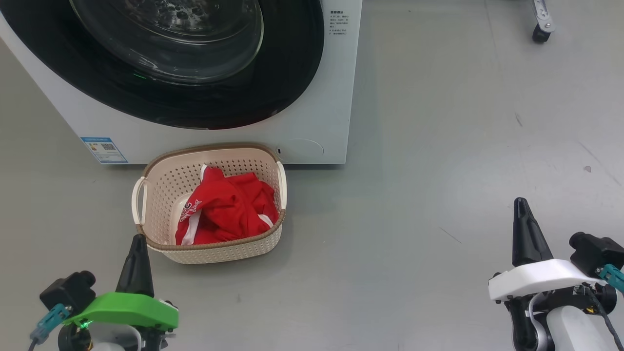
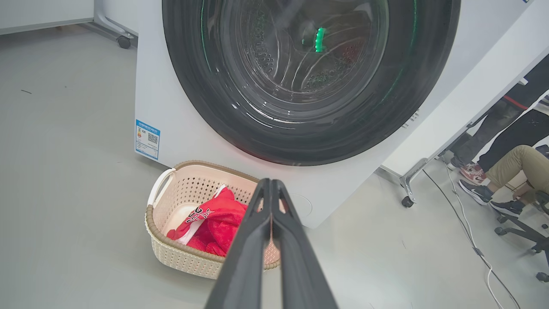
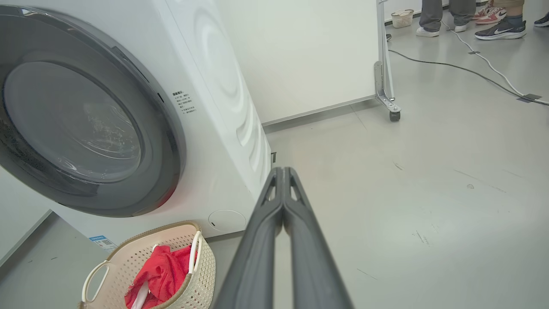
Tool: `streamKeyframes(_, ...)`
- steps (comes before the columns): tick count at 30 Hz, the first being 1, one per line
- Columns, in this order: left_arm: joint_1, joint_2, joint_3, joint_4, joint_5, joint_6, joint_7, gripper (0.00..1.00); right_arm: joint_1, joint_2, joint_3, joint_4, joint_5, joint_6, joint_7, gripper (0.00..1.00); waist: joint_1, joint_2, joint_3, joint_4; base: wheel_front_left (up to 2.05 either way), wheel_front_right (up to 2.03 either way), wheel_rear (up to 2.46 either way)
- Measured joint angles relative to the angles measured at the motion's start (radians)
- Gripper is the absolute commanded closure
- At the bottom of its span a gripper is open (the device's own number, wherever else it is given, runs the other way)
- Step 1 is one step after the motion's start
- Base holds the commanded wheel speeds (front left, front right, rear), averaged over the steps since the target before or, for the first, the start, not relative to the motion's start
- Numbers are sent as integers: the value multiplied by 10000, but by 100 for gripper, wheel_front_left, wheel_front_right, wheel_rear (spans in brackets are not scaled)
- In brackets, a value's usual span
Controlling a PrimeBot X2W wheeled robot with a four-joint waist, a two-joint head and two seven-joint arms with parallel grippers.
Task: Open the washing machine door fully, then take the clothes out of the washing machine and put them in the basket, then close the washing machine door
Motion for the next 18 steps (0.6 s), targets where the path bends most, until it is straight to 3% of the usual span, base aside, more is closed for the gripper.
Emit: streamKeyframes(18,0,4,257,-82,-1967,-2,650,100,0,40,-399,104,2364,96,640,100,0,0,-254,8,0,0,0)
